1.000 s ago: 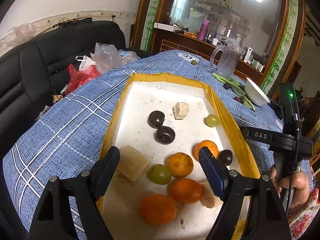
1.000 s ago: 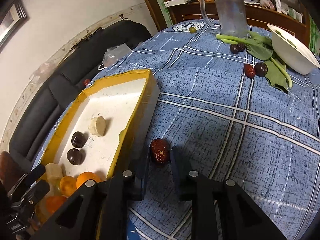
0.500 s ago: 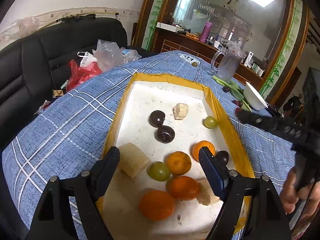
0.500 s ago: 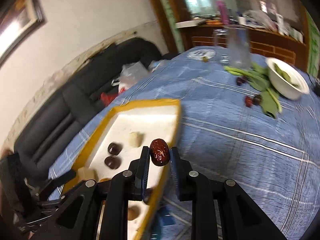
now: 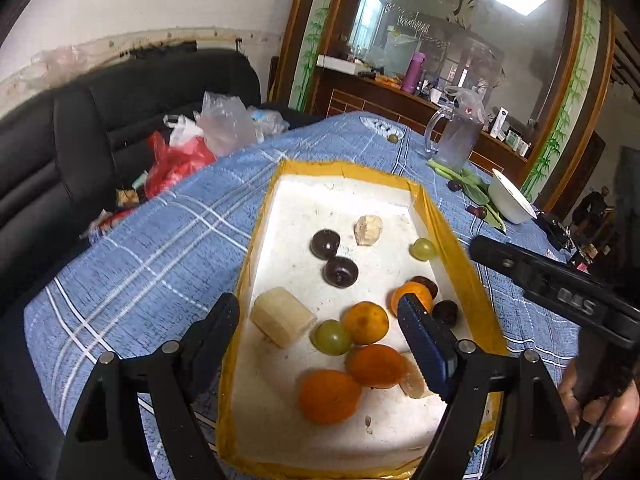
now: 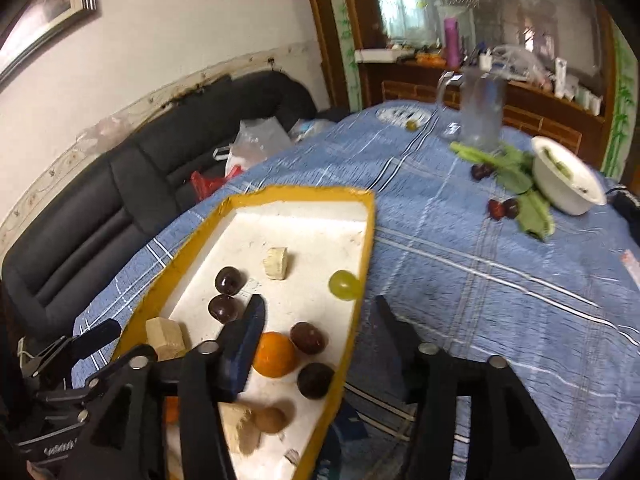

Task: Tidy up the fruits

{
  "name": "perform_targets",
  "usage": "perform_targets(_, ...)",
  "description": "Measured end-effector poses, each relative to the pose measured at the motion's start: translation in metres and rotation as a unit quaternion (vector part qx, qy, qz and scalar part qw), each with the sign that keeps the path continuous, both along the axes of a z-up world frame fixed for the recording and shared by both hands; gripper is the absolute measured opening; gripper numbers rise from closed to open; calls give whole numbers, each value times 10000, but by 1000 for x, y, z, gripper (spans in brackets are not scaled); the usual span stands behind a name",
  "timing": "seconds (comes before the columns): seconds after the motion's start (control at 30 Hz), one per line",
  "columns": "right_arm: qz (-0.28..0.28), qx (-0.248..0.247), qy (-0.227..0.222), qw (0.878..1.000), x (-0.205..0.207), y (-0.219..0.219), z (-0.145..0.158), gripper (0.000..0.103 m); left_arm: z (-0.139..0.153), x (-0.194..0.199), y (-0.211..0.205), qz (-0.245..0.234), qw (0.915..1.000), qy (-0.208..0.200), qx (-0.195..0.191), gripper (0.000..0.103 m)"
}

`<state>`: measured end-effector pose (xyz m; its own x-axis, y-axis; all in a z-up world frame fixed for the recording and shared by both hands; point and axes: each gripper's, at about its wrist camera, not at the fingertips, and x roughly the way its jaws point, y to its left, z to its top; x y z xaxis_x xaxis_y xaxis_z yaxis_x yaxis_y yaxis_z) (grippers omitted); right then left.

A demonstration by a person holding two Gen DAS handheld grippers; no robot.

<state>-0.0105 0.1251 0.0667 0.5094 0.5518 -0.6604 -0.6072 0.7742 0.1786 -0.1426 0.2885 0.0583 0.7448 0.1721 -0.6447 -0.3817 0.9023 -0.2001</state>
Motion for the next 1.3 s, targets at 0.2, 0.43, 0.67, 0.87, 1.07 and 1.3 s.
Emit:
perform_targets(0.2, -358, 167, -301, 9988, -34, -32, 9, 75, 30, -26, -26, 952, 9843, -571, 1373, 101)
perform_targets(0.43, -391, 263, -162, 9988, -68, -50, 1, 79, 64, -69, -51, 1169, 9610, -1748, 1797, 103)
perform_targets(0.67, -274, 187, -271, 9991, -91, -50, 3, 80, 43, -49, -43, 997, 9855, -761, 1146, 103)
perform_targets(0.87, -185, 23, -437, 9989, -105, -48, 3, 84, 36, -48, -48, 853, 9911, -460, 913, 103)
perform_targets(1.07, -123, -112, -459, 9988, -109, -42, 0, 84, 32, -44, -53, 705, 9929, -280, 918, 103)
perform_targets(1.3, -46, -224, -487, 9986, -111, -32, -3, 85, 24, -40, -49, 656, 9945, -136, 807, 103)
